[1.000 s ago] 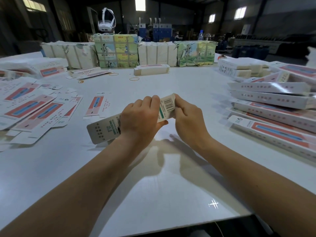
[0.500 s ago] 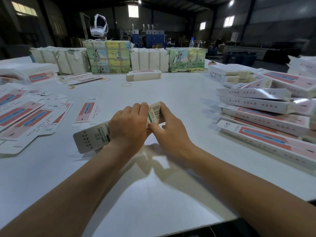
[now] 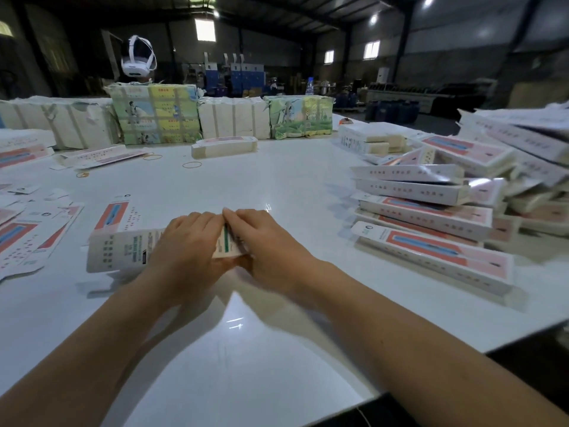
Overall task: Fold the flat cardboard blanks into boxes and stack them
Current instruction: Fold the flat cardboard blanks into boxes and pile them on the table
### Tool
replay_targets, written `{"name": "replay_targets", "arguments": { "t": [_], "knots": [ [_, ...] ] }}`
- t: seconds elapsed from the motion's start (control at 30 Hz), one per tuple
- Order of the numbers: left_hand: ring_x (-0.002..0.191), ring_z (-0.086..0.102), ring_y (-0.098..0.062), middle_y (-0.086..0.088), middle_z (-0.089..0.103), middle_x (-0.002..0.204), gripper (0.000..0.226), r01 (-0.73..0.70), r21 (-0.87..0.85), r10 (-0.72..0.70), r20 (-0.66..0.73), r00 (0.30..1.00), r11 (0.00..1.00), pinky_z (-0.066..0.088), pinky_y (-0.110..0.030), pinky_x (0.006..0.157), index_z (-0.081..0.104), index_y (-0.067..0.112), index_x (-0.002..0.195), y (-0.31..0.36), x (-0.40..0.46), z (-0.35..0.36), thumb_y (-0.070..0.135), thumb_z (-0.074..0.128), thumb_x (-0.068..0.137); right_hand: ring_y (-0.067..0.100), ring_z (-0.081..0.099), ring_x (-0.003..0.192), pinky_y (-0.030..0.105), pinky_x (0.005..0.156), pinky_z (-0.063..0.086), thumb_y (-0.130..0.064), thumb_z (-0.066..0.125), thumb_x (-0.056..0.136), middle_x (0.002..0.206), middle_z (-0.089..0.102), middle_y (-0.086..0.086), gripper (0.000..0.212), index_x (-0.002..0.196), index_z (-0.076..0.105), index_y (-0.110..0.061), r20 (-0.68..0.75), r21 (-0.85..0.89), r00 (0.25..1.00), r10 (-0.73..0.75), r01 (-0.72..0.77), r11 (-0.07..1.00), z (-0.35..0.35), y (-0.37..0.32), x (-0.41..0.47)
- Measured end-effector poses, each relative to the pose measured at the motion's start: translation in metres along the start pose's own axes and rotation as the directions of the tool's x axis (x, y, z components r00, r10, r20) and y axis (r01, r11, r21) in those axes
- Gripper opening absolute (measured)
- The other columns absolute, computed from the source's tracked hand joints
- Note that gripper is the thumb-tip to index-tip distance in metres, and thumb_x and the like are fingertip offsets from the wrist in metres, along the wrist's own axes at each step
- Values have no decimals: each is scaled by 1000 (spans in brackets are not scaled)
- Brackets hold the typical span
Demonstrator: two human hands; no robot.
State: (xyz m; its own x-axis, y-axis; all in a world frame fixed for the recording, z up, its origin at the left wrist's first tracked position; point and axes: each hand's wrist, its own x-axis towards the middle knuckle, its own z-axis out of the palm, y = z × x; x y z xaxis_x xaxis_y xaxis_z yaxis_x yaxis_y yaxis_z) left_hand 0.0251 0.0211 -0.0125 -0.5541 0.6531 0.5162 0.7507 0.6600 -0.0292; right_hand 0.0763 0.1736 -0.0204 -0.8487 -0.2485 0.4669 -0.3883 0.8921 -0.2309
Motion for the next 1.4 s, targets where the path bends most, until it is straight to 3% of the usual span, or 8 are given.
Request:
{"name": "replay_targets", "arguments": {
  "t": [0.33, 0.57, 0.7, 0.83, 0.93, 1.13, 1.27, 1.4],
  "knots": [
    [112, 49, -44, -24, 57, 122, 57, 184, -94, -196, -147, 970, 979, 40, -59, 93, 57, -2, 122, -10, -4, 5, 29, 62, 75, 27, 42, 106, 37, 90, 41, -23, 53, 94, 121, 50, 14, 50, 142, 40, -20, -295, -99, 920, 257, -297, 950, -91, 55, 8],
    [114, 53, -34, -10, 66, 114, 52, 366, -151, -341, 172, 924, 918, 41, -50, 97, 70, 11, 106, -17, 3, 25, 41, 46, 72, 37, 44, 112, 42, 95, 38, -17, 48, 94, 127, 46, 22, 41, 135, 50, -13, -665, -221, 612, 427, -708, 671, -229, 172, -50],
    [116, 50, -30, -6, 63, 118, 54, 394, -172, -348, 244, 905, 903, 40, -48, 98, 69, 16, 107, -20, 5, 28, 46, 39, 72, 45, 45, 115, 49, 94, 43, -24, 42, 94, 131, 43, 27, 40, 133, 50, -17, -573, -250, 432, 696, -901, 354, -246, 218, -102],
    [118, 48, -31, -8, 61, 122, 57, 398, -192, -346, 255, 903, 897, 38, -47, 100, 67, 15, 111, -20, 6, 30, 46, 39, 73, 41, 49, 104, 46, 84, 48, -19, 50, 92, 125, 47, 24, 38, 129, 53, -13, -549, -383, 490, 677, -868, 316, -242, 216, -104],
    [118, 47, -30, -7, 60, 122, 46, 402, -208, -347, 257, 902, 892, 38, -45, 100, 66, 14, 113, -19, 5, 31, 43, 46, 83, 42, 41, 119, 52, 96, 41, -25, 46, 92, 135, 40, 23, 47, 139, 44, -18, -535, -336, 413, 737, -904, 262, -249, 205, -92],
    [119, 43, -24, -2, 55, 128, 31, 380, -201, -338, 214, 917, 903, 36, -36, 100, 61, 18, 120, -12, 7, 35, 30, 51, 93, 38, 41, 122, 51, 99, 36, -21, 50, 93, 135, 49, 17, 41, 133, 52, -12, -566, -322, 731, 380, -621, 714, -217, 128, -24],
    [118, 43, -20, -1, 54, 129, 32, 359, -205, -318, 206, 925, 910, 34, -31, 99, 59, 18, 122, -14, 5, 34, 28, 48, 94, 28, 49, 120, 42, 100, 38, -22, 52, 94, 131, 58, 8, 30, 121, 64, -18, -274, -189, 916, 292, -349, 918, -124, 58, 17],
    [110, 49, -22, -4, 59, 118, 27, 356, -245, -313, 200, 929, 902, 39, -34, 96, 64, 14, 111, -15, 2, 31, 18, 43, 94, 25, 48, 122, 35, 101, 40, -23, 45, 96, 133, 56, 3, 33, 124, 62, -21, 44, -110, 952, 302, -296, 949, -22, 23, 28]
  ]
}}
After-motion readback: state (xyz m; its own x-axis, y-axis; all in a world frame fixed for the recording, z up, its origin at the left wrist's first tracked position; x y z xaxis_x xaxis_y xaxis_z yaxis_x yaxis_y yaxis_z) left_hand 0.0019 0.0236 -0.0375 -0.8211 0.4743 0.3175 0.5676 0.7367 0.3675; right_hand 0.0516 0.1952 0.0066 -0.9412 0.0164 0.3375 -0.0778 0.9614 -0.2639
